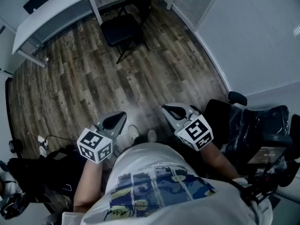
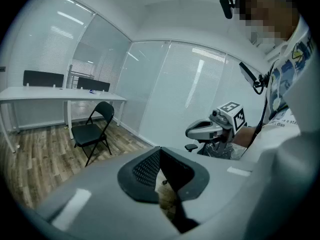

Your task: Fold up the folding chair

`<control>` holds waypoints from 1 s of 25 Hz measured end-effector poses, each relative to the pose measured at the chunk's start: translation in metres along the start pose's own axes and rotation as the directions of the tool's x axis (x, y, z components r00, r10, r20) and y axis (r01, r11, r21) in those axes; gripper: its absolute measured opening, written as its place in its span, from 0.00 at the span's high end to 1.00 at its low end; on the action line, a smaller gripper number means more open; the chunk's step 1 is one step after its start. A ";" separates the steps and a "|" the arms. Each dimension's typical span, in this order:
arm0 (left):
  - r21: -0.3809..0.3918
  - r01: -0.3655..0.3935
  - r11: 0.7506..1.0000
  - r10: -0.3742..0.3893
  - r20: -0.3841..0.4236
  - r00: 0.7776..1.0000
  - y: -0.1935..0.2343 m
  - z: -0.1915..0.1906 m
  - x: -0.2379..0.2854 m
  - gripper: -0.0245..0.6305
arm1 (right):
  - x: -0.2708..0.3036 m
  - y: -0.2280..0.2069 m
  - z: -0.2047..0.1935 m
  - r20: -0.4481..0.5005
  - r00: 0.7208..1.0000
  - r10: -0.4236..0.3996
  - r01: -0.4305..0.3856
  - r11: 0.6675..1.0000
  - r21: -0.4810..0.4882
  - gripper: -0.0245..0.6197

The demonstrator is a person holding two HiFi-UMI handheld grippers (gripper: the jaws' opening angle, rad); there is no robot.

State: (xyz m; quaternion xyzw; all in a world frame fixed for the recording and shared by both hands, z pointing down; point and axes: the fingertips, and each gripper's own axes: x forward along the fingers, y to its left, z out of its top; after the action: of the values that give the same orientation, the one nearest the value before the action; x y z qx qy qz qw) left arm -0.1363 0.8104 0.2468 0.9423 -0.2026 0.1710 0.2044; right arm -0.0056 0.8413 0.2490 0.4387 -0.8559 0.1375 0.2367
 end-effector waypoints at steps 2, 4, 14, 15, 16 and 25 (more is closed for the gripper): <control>-0.005 -0.009 1.000 0.010 0.005 1.000 0.006 0.001 -0.002 0.96 | 0.002 0.000 0.002 0.002 1.000 0.002 -0.002 1.000 0.004 0.96; -0.020 -0.021 1.000 0.021 0.015 1.000 0.012 0.002 -0.004 0.96 | 0.002 0.000 0.003 0.002 1.000 0.002 -0.002 1.000 0.005 0.96; -0.048 -0.010 0.999 0.012 0.034 0.999 0.046 0.000 -0.012 0.96 | 0.029 0.005 0.006 -0.047 0.999 0.012 -0.011 0.999 0.034 0.96; -0.050 -0.006 0.999 0.008 0.035 0.999 0.050 -0.001 -0.011 0.96 | 0.033 0.005 0.007 -0.048 0.999 0.016 -0.014 0.999 0.040 0.96; -0.052 0.000 0.999 0.002 0.034 0.999 0.053 -0.001 -0.010 0.96 | 0.036 0.005 0.008 -0.046 0.999 0.016 -0.014 0.999 0.043 0.96; -0.076 0.025 0.997 -0.022 0.039 0.999 0.073 -0.007 -0.001 0.96 | 0.048 -0.001 0.017 -0.051 0.998 -0.021 0.023 0.999 0.041 0.96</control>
State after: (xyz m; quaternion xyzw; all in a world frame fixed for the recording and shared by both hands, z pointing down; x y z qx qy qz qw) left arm -0.1713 0.7531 0.2757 0.9392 -0.2018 0.1424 0.2385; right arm -0.0338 0.7999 0.2603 0.4493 -0.8418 0.1636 0.2506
